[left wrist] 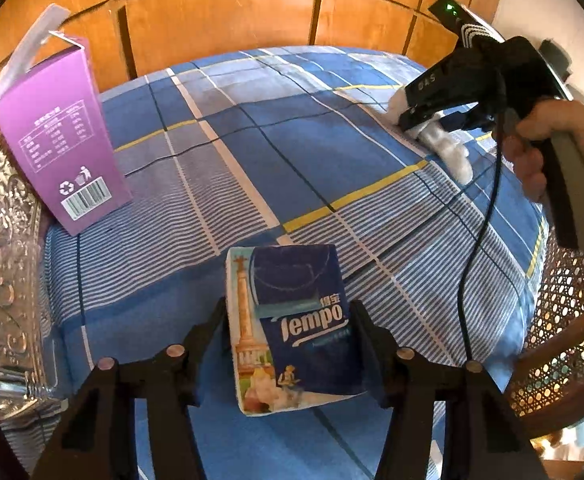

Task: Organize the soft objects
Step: 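Lift the Tempo pack and white sock and carry both toward the gold tray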

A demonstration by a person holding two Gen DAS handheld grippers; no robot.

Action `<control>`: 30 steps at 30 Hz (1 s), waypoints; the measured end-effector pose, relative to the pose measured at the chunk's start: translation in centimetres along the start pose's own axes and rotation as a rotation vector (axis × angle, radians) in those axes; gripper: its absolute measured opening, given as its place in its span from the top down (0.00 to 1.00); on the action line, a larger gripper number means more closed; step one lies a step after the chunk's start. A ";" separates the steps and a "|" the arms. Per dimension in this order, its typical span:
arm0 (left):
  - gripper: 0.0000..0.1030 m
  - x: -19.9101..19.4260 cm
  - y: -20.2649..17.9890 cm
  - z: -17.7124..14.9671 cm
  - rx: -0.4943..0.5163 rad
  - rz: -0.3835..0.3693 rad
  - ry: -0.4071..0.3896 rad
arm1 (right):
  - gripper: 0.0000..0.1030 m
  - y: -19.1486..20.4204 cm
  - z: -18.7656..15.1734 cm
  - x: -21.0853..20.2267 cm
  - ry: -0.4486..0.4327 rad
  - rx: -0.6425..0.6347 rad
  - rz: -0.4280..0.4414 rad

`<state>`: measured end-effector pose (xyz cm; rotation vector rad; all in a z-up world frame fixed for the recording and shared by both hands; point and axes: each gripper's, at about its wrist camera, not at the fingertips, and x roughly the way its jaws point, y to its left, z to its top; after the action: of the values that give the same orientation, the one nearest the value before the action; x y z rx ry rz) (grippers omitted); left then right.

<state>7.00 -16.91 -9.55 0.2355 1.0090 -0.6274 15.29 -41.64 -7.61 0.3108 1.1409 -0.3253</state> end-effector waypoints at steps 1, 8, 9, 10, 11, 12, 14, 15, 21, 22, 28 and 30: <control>0.46 0.0 0.0 -0.1 -0.001 0.005 -0.008 | 0.60 0.5 -0.2 0.2 0.018 -0.026 0.035; 0.49 -0.1 -0.1 0.3 -0.007 0.035 -0.008 | 0.55 1.2 -0.8 1.1 0.013 -0.116 -0.043; 0.49 -0.1 0.0 0.6 -0.007 0.052 -0.005 | 0.55 1.3 -0.9 1.1 0.010 -0.119 -0.044; 0.49 -0.2 0.0 0.7 -0.010 0.059 -0.003 | 0.55 1.3 -1.0 1.1 0.006 -0.127 -0.048; 0.49 -0.3 0.0 1.0 -0.013 0.062 -0.007 | 0.55 1.3 -1.0 1.1 0.002 -0.137 -0.053; 0.49 -0.5 0.0 1.3 -0.010 0.067 -0.020 | 0.55 1.5 -1.1 1.1 0.000 -0.147 -0.058; 0.49 -1.4 -0.5 1.9 0.011 0.083 -0.053 | 0.55 1.6 -1.0 1.1 -0.001 -0.154 -0.059; 0.49 -1.9 -0.6 2.3 0.011 0.083 -0.064 | 0.55 1.6 -1.1 1.3 0.000 -0.152 -0.058; 0.49 -4.6 -1.5 4.5 0.027 0.089 -0.135 | 0.55 2.3 -0.8 1.3 0.001 -0.158 -0.072; 0.49 -4.8 -1.6 5.0 0.030 0.091 -0.142 | 0.55 2.3 -0.8 1.3 -0.001 -0.162 -0.076; 0.49 -5.5 -2.2 8.3 0.056 0.108 -0.177 | 0.55 2.2 -0.8 1.2 -0.002 -0.162 -0.078; 0.49 -5.7 -2.3 10.0 0.063 0.131 -0.198 | 0.55 2.1 -0.9 1.1 -0.001 -0.164 -0.079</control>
<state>10.69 -21.17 0.75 0.2863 0.7773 -0.5520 15.82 -39.42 -8.84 0.1215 1.1728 -0.2991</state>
